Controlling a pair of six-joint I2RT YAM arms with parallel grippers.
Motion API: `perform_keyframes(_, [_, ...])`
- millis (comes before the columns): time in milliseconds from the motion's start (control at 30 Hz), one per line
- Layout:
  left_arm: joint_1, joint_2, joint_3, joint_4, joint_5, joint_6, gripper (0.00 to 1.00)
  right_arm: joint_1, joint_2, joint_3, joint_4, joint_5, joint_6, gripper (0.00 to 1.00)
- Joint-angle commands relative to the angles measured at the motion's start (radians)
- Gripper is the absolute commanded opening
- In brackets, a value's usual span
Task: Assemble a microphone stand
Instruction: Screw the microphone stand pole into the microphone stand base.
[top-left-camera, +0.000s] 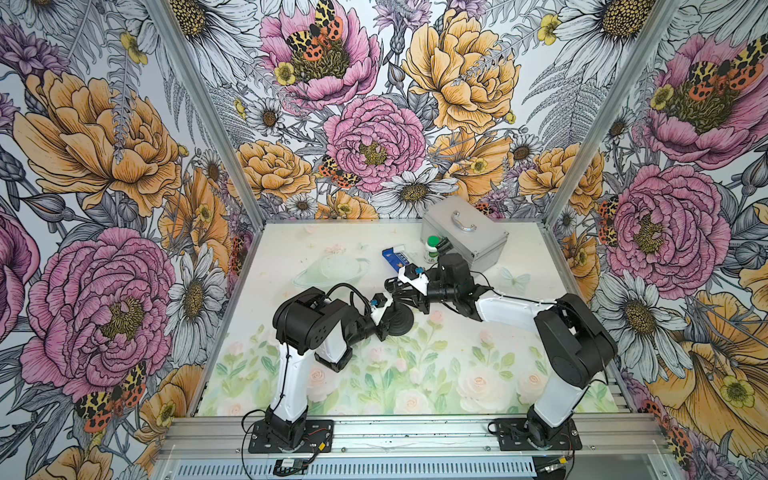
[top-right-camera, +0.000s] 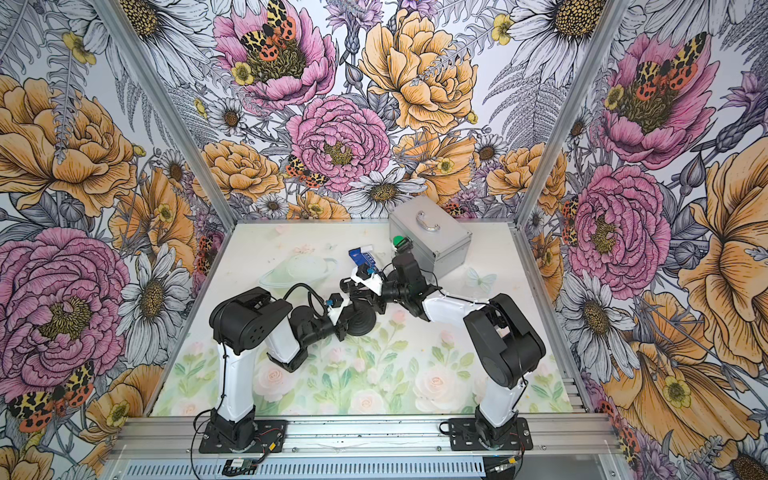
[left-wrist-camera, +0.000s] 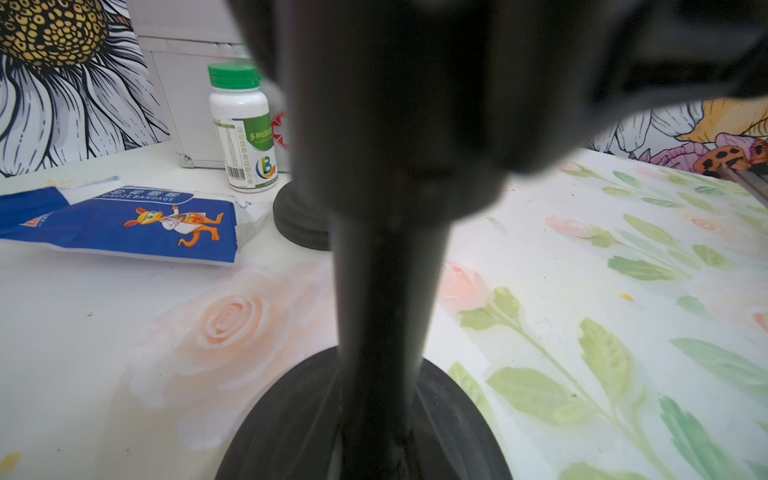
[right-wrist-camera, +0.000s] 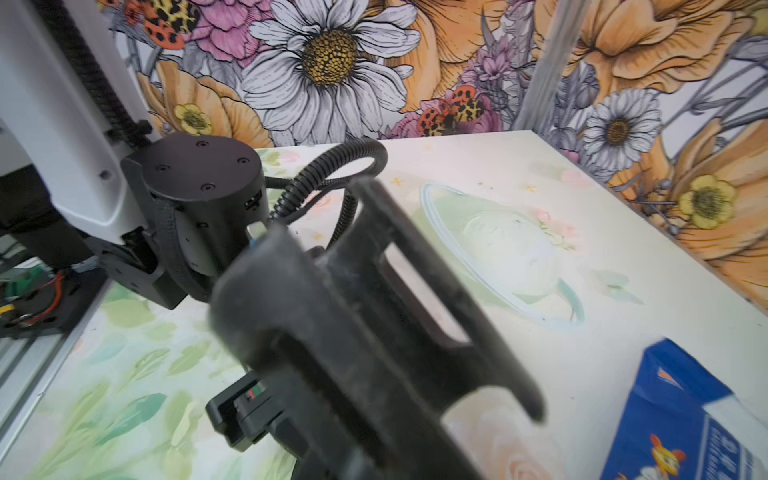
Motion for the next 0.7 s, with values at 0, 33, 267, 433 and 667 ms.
perform_keyframes(0, [-0.012, 0.028, -0.006, -0.032, 0.048, -0.029, 0.20, 0.149, 0.014, -0.208, 0.387, 0.895, 0.238, 0.00])
perform_keyframes(33, [-0.011, 0.028, -0.007, -0.033, 0.048, -0.030, 0.20, 0.216, 0.035, -0.242, 0.470, 1.085, 0.248, 0.00])
perform_keyframes(267, [-0.012, 0.027, -0.006, -0.033, 0.059, -0.037, 0.19, 0.288, 0.104, -0.238, 0.540, 1.036, 0.247, 0.00])
perform_keyframes(433, [-0.011, 0.024, -0.008, -0.033, 0.054, -0.038, 0.20, 0.130, 0.000, -0.249, 0.409, 0.486, 0.151, 0.45])
perform_keyframes(667, [-0.012, 0.023, -0.008, -0.033, 0.055, -0.037, 0.19, -0.031, -0.029, -0.126, 0.054, -0.065, -0.073, 0.58])
